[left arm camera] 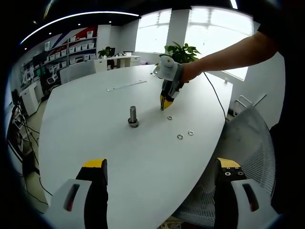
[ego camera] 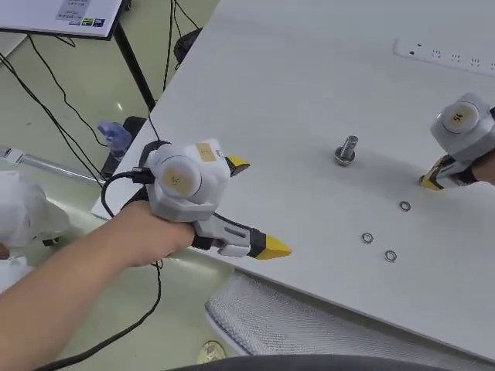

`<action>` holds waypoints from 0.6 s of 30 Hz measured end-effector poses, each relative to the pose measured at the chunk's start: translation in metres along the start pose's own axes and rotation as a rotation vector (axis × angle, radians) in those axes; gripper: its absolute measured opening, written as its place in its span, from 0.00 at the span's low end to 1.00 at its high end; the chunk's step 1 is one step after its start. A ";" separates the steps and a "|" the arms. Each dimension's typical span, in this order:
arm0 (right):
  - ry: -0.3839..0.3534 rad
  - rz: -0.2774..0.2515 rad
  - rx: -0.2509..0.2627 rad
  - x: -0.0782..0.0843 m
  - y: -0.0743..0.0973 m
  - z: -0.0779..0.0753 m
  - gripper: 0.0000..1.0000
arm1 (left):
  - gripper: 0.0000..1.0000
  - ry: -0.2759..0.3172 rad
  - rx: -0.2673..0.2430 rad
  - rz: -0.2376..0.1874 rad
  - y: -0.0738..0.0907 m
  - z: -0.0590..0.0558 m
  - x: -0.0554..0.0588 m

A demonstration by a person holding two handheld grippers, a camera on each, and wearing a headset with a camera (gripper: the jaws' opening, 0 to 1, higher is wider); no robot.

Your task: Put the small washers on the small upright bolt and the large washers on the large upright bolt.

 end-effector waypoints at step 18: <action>-0.006 -0.005 -0.003 0.000 -0.008 0.000 0.13 | 0.92 0.001 0.002 0.000 0.000 0.001 0.003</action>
Point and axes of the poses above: the centre of the closed fingertips' face, and the gripper's own axes: y roughly backward along the fingers, z roughly to its left, x roughly out of its underside, the point moved 6 cm from there along y, roughly backward along the fingers, and after that the axes turned 15 degrees about x, right-handed, at the moved point
